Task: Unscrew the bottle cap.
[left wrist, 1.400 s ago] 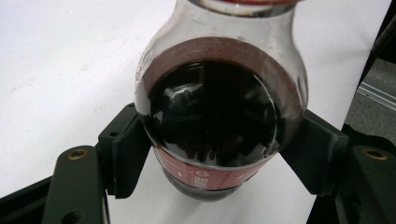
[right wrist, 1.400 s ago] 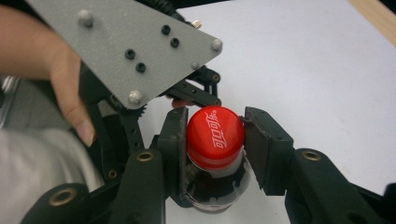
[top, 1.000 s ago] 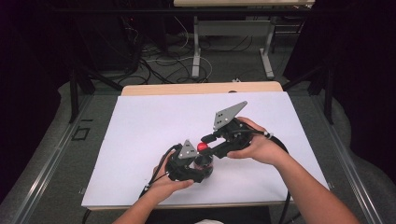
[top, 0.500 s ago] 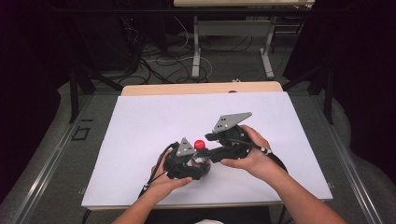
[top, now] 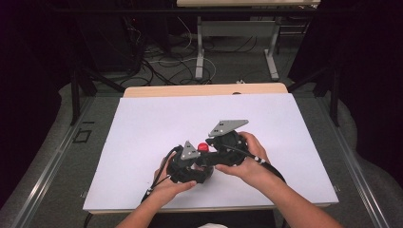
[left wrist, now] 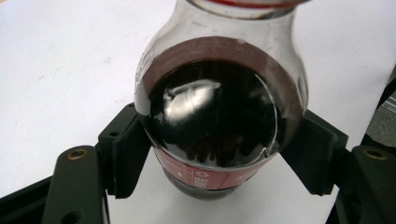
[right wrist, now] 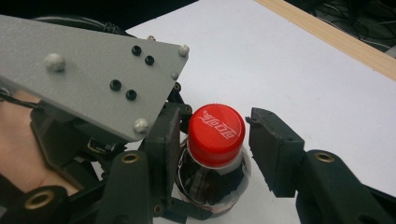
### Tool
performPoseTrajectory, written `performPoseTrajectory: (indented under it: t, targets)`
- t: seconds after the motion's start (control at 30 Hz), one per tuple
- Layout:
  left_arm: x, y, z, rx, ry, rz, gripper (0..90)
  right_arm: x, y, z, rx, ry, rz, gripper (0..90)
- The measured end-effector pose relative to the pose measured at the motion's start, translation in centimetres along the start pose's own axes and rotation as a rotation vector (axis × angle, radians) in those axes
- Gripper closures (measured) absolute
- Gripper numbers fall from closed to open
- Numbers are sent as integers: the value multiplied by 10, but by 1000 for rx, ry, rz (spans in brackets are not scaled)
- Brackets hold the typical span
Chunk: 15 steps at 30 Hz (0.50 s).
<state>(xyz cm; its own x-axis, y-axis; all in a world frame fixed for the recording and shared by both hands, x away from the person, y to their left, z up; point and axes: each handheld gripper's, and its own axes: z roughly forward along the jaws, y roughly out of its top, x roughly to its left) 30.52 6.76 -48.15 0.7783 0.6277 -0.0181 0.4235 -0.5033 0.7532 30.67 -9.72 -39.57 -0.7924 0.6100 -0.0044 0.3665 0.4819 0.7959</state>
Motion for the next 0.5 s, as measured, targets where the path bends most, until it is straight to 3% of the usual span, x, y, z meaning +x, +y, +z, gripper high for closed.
performPoseTrajectory:
  t: [0.13,0.23,0.33,0.4,0.47,0.5]
  targets:
    - [0,0,-1,-4,-6,-2,299,1,1,2,11,-10,-15,605]
    - [1,0,-2,-6,-8,0,299,-1,3,2,14,15,-42,609]
    - [1,0,-3,1,-17,17,299,-8,4,2,24,83,-106,611]
    - [1,1,-5,31,-43,24,299,-16,6,2,42,150,-173,612]
    - [-1,0,-3,4,-38,18,299,-24,7,3,44,212,-193,612]
    - [-1,0,-3,3,-43,24,299,-27,8,2,54,243,-238,612]
